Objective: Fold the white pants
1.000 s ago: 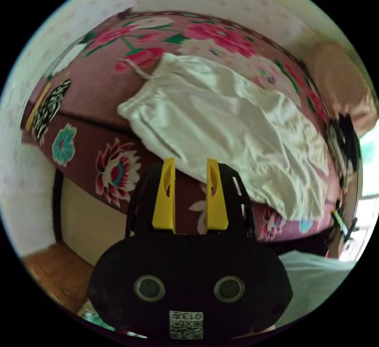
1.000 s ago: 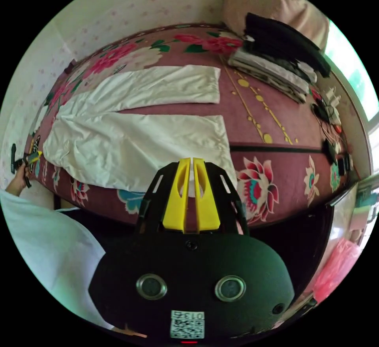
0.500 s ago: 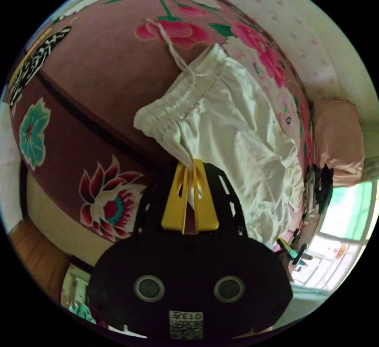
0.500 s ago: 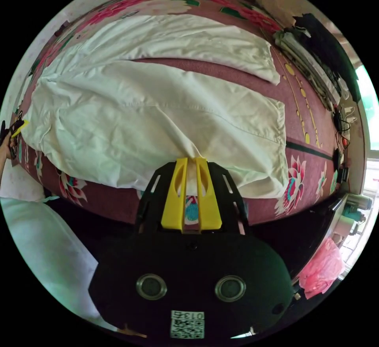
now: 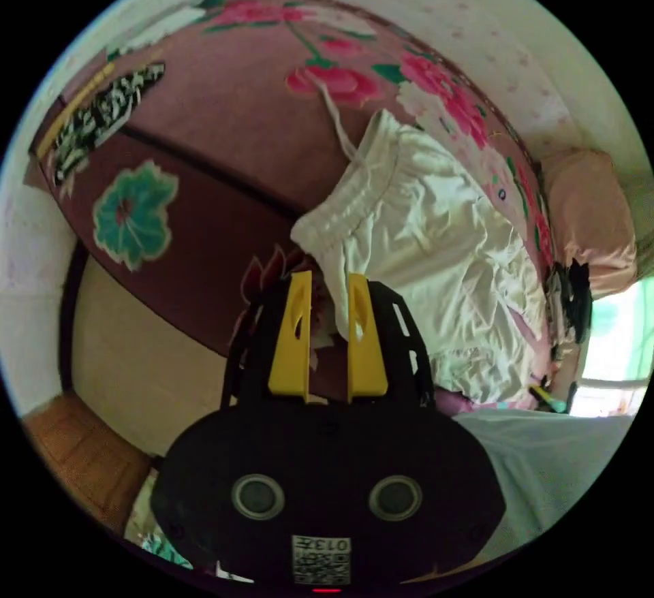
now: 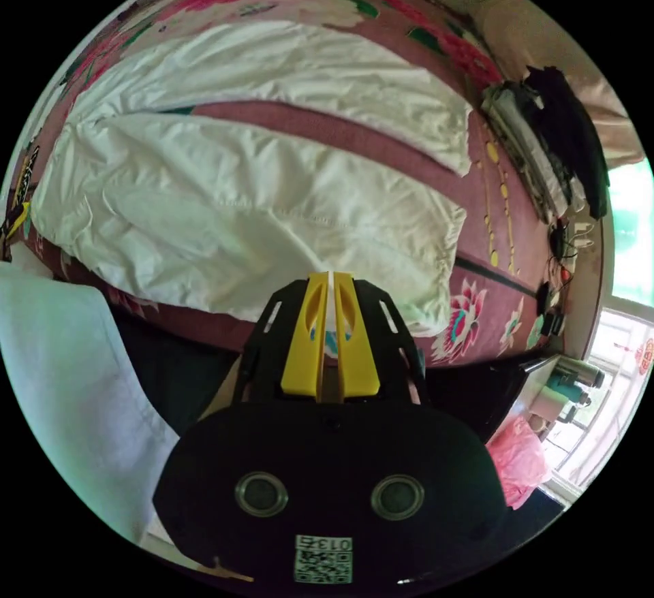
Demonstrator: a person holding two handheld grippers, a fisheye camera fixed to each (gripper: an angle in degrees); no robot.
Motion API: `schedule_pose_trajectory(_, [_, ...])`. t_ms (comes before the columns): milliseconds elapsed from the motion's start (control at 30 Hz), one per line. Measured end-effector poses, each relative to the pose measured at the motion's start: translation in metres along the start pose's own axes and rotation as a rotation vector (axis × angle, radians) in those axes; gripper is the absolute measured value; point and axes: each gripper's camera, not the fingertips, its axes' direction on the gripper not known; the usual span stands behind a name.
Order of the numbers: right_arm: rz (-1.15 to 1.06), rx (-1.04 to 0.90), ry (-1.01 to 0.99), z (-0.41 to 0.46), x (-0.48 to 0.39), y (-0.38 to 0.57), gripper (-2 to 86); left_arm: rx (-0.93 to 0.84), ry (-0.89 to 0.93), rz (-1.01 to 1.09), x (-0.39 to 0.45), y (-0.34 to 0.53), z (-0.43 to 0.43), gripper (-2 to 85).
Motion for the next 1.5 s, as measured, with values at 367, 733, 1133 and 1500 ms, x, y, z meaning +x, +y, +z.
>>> schedule_pose_trajectory(367, [-0.182, 0.31, -0.035, -0.064, -0.075, -0.171, 0.0, -0.091, -0.088, 0.774, 0.213, -0.113, 0.088, 6.3])
schedule_pose_trajectory(733, [-0.255, 0.219, -0.135, -0.025, -0.079, -0.306, 0.1, -0.187, -0.07, 0.759, 0.247, -0.216, 0.149, 0.2])
schedule_pose_trajectory(1133, [-0.115, 0.271, -0.106, -0.021, -0.026, -0.243, 0.0, -0.107, -0.061, 0.871, 0.261, -0.175, 0.123, -0.1])
schedule_pose_trajectory(1500, [-0.007, 0.302, -0.207, -0.013, 0.0, -0.154, -0.1, -0.023, -0.158, 0.607, 0.236, -0.134, 0.08, -0.3])
